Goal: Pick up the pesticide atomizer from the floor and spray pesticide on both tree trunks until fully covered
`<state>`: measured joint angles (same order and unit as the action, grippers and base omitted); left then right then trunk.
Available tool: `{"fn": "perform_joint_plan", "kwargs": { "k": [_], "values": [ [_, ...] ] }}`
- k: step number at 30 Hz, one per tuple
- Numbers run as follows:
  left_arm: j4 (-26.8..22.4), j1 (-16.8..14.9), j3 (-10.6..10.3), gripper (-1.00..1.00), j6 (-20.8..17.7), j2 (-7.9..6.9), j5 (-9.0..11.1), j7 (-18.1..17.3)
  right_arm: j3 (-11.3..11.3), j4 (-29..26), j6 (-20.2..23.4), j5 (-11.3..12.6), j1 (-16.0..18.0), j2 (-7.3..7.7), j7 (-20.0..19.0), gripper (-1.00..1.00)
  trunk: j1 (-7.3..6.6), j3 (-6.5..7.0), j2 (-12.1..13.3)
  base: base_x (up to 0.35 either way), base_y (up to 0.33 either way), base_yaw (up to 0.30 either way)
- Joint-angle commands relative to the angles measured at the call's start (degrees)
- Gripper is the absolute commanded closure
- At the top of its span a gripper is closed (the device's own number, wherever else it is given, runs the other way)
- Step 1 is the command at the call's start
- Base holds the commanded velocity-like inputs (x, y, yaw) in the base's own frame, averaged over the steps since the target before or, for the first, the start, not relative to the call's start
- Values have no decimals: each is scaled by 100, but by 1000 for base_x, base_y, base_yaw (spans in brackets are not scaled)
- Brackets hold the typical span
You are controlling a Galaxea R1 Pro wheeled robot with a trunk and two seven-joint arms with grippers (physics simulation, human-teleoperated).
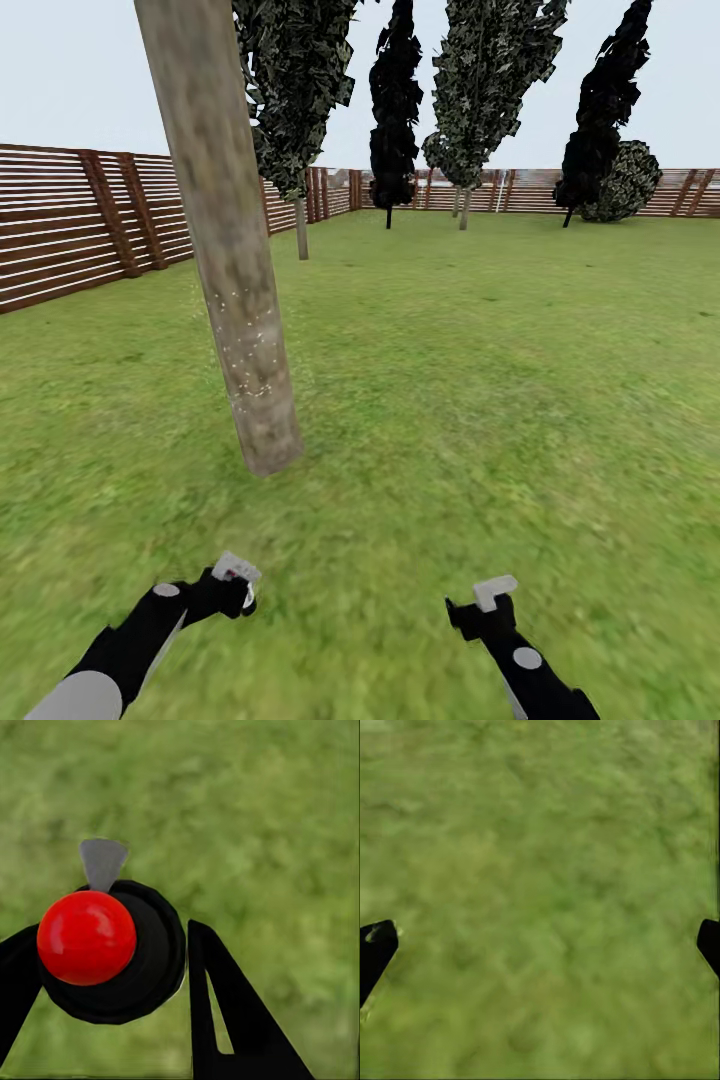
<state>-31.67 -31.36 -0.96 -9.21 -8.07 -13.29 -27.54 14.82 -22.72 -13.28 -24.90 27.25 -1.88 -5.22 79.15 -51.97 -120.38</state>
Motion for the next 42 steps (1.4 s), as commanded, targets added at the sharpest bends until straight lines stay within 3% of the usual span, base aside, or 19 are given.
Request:
{"fn": "perform_joint_plan", "kwargs": {
  "k": [1,3,4,5,7,9,10,14,24,42],
  "values": [
    [-2,100,57,100,64,-5,187,192,23,6,-22,214,0,-4,173,-100,0,0,0,0,0,0],
    [2,271,206,100,474,-12,506,633,41,11,-50,531,-18,46,436,-100,0,0,0,0,0,0],
    [4,384,261,100,658,-18,624,881,46,73,-329,685,-101,220,506,-100,0,0,0,0,0,0],
    [68,417,278,100,715,-16,700,998,47,321,-903,745,-269,346,526,-100,0,0,0,0,0,0],
    [313,427,301,100,913,-35,1111,1132,47,945,-1686,788,-406,588,538,-100,0,0,0,0,0,0],
    [552,428,335,100,1253,-43,1324,1338,47,1415,-2083,994,-439,715,535,-100,0,0,0,0,0,0],
    [694,428,345,100,1368,-33,1373,1602,40,1610,-2207,1104,-450,739,536,-100,0,0,0,0,0,0],
    [771,429,351,100,1458,0,1415,1955,29,1759,-2292,1179,-457,694,540,-100,0,0,0,0,0,0],
    [785,429,359,100,1466,9,1417,1971,21,2068,-2274,1162,-457,680,512,-100,0,0,0,0,0,0],
    [730,429,351,100,1478,24,1414,1971,21,2087,-2267,1162,-457,680,514,-100,0,0,0,0,0,0]
  ]
}}
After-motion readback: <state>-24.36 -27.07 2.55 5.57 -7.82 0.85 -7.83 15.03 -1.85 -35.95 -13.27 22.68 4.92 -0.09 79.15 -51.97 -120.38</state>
